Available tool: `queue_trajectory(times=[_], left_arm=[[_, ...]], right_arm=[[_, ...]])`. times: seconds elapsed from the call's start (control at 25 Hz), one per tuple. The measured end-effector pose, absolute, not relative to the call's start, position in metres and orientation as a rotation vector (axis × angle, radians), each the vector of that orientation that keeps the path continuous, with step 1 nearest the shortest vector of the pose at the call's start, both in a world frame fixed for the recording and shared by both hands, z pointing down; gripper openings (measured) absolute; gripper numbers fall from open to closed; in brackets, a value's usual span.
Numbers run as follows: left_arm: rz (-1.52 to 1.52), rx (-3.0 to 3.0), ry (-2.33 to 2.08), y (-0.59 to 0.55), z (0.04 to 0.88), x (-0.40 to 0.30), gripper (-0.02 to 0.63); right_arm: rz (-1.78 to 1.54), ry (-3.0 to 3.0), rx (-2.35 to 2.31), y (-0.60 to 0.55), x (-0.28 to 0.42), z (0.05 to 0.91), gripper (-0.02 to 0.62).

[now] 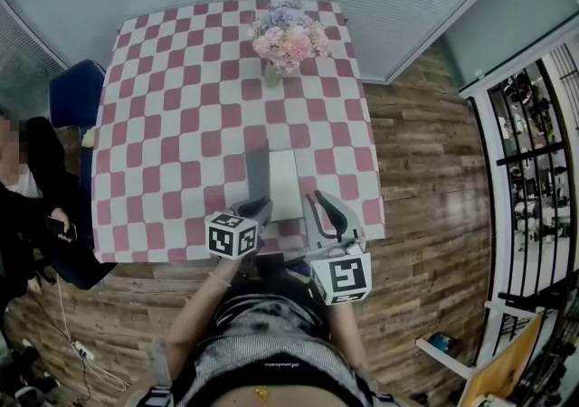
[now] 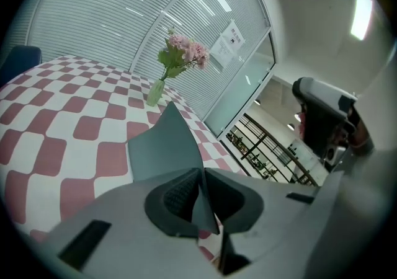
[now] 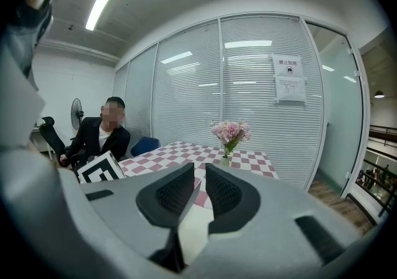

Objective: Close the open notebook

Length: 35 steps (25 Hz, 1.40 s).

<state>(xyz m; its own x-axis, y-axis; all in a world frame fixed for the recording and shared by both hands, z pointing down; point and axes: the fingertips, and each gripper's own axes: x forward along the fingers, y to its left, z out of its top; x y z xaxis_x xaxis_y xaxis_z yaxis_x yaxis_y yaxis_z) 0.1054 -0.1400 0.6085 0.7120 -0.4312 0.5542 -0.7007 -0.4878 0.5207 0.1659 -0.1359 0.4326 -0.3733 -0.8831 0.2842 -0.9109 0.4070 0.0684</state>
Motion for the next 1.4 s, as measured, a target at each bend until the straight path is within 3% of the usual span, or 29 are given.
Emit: queue_trajectory(times=[1.4], left_arm=[[0.673,2.086,-0.810,-0.142,0.668,0.174,0.041]], right_arm=[[0.196,-2.357,1.548,-0.146,0.221,0.451,0.060]])
